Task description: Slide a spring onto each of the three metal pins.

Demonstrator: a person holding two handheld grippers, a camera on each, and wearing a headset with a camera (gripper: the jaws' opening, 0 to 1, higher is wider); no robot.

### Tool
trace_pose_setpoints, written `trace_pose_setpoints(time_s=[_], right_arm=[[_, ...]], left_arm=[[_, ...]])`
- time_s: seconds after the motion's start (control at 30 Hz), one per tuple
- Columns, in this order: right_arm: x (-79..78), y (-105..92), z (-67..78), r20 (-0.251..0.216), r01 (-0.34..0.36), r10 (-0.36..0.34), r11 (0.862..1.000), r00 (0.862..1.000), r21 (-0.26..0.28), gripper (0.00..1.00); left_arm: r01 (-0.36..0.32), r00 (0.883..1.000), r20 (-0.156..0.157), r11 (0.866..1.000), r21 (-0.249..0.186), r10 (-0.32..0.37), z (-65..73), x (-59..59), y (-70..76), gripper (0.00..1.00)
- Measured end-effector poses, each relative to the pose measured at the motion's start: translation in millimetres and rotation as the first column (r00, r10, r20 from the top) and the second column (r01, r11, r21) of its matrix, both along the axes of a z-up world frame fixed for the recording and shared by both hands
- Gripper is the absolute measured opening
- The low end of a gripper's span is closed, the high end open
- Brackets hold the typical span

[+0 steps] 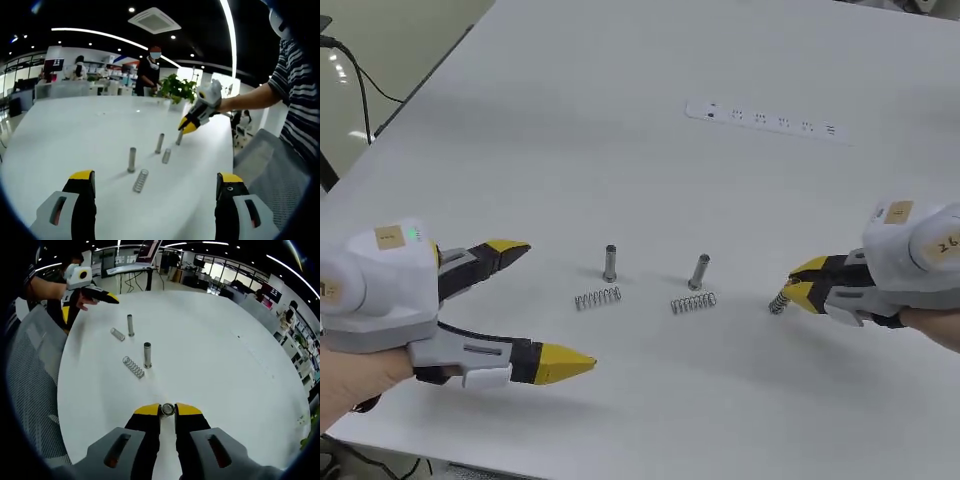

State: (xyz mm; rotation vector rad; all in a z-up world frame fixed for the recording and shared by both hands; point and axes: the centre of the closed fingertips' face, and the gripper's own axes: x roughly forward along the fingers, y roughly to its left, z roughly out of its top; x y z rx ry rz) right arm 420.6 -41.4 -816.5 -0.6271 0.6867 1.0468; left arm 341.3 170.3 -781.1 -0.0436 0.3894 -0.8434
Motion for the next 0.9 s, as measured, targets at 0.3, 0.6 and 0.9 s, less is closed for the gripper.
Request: trace_pose_setpoints(time_s=[0.3, 0.6, 0.9], right_arm=[[1.1, -0.8, -0.8, -0.002, 0.017, -0.017, 1.0, 1.0, 0.008, 0.08], [2.7, -0.4, 0.3, 0.011, 0.039, -0.039, 0.999, 0.999, 0.022, 0.16], [2.5, -0.1, 4.7, -0.014, 0.075, -0.075, 0.995, 0.997, 0.06, 0.17]], left_arm=[[0.003, 1.0, 0.002, 1.0, 0.001, -0.003, 1.2, 0.8, -0.8, 0.98], [-0.004, 1.0, -0.006, 1.0, 0.0, 0.004, 0.2, -0.3, 0.8, 0.98], [-0.003, 1.0, -0.004, 1.0, 0.001, 0.003, 0.6, -0.8, 1.2, 0.98]])
